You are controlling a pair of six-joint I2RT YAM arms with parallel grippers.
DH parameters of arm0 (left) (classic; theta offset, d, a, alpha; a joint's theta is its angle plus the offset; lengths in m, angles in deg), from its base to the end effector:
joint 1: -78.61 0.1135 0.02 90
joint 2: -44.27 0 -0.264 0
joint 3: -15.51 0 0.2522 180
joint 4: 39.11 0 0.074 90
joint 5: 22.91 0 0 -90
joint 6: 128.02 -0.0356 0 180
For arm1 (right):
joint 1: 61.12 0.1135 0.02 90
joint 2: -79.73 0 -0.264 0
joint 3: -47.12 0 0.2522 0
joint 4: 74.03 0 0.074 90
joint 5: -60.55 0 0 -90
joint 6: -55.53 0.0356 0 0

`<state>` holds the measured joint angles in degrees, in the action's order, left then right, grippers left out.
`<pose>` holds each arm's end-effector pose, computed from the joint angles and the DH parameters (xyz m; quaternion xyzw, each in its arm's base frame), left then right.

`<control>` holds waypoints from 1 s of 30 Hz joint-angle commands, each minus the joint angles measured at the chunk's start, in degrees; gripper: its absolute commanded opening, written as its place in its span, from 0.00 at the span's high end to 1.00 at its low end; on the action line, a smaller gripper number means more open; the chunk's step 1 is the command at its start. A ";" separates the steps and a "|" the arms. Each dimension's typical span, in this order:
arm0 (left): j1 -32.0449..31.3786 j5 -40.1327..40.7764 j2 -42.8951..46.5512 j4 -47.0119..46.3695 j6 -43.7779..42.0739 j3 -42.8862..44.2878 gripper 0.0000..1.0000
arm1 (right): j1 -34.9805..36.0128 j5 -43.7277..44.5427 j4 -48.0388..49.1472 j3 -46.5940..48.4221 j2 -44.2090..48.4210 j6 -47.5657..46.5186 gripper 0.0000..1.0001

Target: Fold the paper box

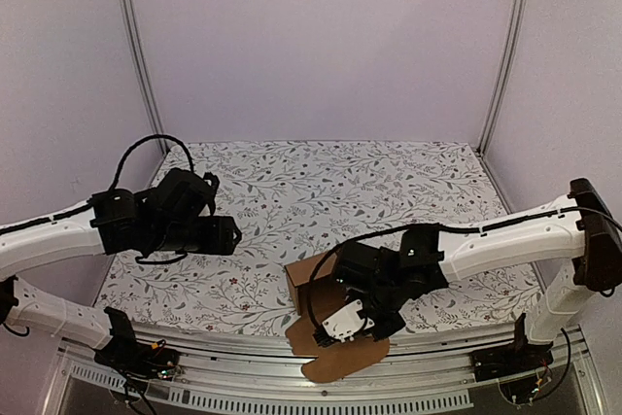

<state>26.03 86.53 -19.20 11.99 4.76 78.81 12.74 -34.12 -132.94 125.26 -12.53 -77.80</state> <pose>0.1441 -0.1688 0.2650 0.0236 0.9313 -0.1344 0.3378 0.0825 0.2957 0.2111 -0.8466 0.5098 0.0777 0.1316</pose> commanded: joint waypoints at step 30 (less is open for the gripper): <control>9.82 -14.07 -24.99 3.08 -27.27 28.65 0.19 | -10.20 9.34 16.17 5.01 -13.47 -13.38 0.84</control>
<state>32.09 78.96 -38.23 12.54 -16.70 100.30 3.54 -18.58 -113.90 135.41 -34.85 -86.02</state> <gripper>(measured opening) 0.809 0.091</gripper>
